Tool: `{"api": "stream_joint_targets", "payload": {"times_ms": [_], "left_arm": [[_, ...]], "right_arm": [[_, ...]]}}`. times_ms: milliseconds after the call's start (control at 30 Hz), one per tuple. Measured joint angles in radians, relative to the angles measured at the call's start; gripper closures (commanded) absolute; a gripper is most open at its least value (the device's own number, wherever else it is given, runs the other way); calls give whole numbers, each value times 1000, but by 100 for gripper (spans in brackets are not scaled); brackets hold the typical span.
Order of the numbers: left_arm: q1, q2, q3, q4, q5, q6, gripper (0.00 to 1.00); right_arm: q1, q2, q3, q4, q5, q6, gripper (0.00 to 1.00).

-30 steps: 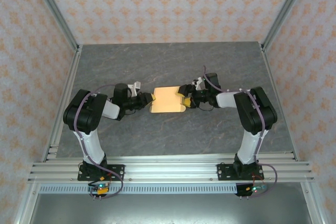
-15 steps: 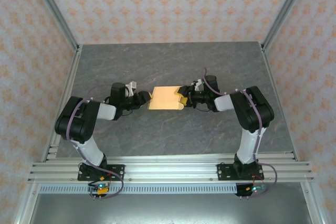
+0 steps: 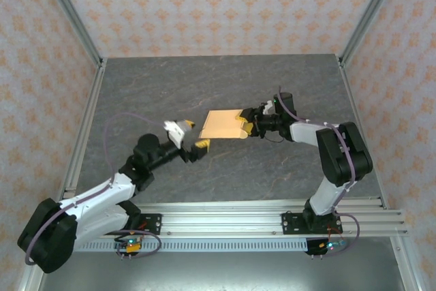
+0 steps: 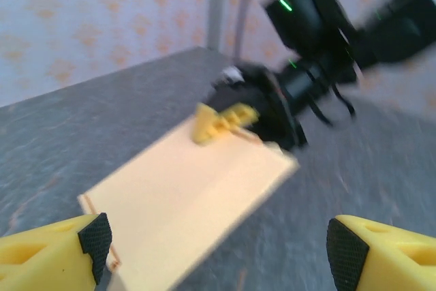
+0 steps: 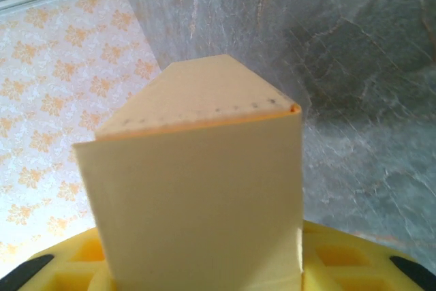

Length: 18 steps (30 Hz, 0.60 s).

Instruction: Fold the paper box

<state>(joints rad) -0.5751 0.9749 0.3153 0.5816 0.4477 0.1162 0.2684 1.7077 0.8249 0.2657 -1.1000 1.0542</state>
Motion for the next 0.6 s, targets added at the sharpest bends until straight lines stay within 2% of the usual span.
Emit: {"api": "stream_joint_targets", "payload": {"times_ms": [67,233,433,600], "left_arm": [[-40,9,1,-59,-42,148,15],[-47,9,1,-137,-106,393,15],[-57,93,4,-181,-130,536,17],[-80,190,5,-161,-154,568,19]], "right_arm": [[-4,-10,18,-79,-19,-14,58],[-16,-20,64,-270,-70,-75,58],[-45,-43,89,-417,-97,-129,58],[-45,-43,89,-447,-113,-131,58]]}}
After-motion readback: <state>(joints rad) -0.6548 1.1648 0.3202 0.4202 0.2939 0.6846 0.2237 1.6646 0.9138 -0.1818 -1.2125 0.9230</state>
